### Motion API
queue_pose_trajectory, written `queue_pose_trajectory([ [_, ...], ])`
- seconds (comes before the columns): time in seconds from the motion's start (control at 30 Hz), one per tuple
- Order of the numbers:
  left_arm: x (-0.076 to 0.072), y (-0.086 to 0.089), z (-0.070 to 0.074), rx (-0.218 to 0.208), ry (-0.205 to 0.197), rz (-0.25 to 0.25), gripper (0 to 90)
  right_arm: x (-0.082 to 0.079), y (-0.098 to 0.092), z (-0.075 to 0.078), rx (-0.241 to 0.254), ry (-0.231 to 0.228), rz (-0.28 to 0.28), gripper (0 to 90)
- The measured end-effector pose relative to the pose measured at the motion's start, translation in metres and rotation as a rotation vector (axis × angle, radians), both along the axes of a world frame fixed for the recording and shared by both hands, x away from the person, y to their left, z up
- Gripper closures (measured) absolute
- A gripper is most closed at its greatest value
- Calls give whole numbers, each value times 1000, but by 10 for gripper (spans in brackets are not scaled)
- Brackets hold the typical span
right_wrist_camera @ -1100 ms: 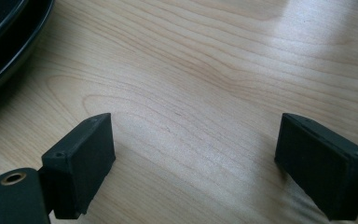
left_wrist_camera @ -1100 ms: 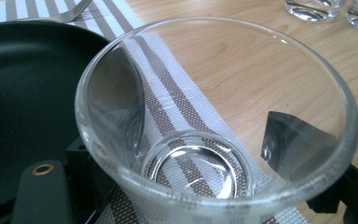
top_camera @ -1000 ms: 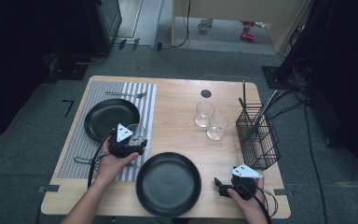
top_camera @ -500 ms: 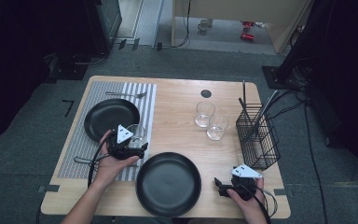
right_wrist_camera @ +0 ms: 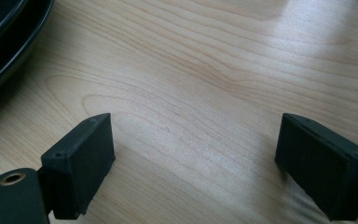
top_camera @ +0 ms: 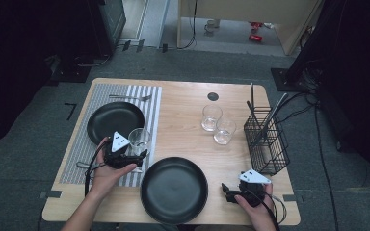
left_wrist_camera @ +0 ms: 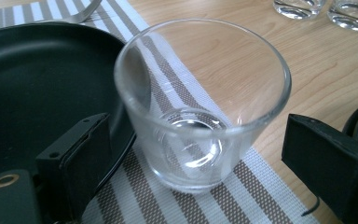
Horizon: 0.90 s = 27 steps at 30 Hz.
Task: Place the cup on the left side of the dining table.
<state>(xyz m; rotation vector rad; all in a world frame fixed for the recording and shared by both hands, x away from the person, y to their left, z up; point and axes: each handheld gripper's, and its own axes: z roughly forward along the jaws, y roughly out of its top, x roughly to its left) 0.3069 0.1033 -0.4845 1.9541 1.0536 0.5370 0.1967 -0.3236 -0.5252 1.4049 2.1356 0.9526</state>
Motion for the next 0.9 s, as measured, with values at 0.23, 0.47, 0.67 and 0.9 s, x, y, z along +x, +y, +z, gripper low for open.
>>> queue_pose_trajectory([
  [0.23, -12, 18, 4, 0, -8, 17, 89, 0, 0, 0, -2, -1, -1, 112],
  [0.47, -26, 33, 4, 15, -16, 37, 89, 0, 0, 0, -2, -1, -2, 110],
  [0.67, -38, 47, -2, 29, -11, 58, 89, 0, 0, 0, -2, -1, -2, 110],
  [0.9, -52, 66, -8, 33, -2, 90, 89, 0, 0, 0, -2, -1, -2, 110],
])
